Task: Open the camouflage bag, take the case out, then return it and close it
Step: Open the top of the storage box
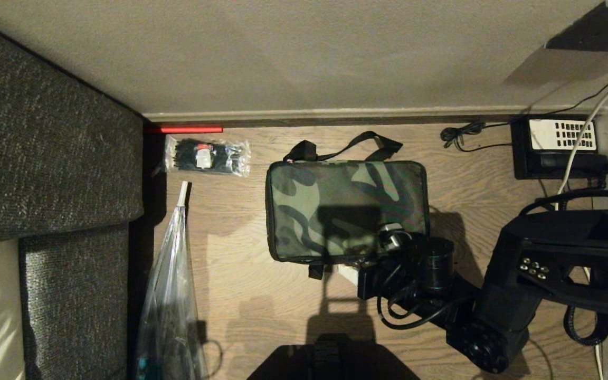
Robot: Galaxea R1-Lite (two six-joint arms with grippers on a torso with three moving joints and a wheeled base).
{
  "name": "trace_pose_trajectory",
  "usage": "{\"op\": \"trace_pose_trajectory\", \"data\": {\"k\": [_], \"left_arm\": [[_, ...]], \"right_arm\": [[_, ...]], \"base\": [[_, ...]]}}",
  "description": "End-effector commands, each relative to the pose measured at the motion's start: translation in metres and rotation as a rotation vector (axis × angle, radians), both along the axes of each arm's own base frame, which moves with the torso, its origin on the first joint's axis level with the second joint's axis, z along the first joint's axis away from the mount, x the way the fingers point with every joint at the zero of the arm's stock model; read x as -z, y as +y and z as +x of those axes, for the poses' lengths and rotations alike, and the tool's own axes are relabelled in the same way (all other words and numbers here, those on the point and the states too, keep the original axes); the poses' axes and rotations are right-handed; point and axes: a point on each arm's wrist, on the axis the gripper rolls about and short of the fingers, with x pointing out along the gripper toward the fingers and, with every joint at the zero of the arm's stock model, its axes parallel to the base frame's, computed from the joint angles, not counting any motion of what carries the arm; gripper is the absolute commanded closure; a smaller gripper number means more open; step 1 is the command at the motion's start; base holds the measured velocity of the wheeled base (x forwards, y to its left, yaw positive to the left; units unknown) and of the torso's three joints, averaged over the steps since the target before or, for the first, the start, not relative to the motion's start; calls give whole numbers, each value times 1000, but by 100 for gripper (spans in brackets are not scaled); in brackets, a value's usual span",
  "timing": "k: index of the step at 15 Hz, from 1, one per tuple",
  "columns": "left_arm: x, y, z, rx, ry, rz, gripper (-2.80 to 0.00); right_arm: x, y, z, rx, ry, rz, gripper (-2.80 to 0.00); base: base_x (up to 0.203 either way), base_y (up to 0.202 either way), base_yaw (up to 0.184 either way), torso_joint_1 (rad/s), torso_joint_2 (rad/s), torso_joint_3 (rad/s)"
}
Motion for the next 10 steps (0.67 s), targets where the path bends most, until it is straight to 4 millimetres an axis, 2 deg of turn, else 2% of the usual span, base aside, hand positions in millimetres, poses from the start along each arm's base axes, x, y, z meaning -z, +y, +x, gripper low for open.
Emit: {"op": "trace_pose_trajectory", "data": {"k": [1,10], "left_arm": [[1,0,0,-1,1,0,0],[0,0,0,-3,-1,-2,0]], "right_arm": [[4,1,1,-1,4,2,0],[3,-1,-3,-9,9,-3,0]], "base": [[0,0,0,0,0,0],[0,0,0,0,0,0]]}}
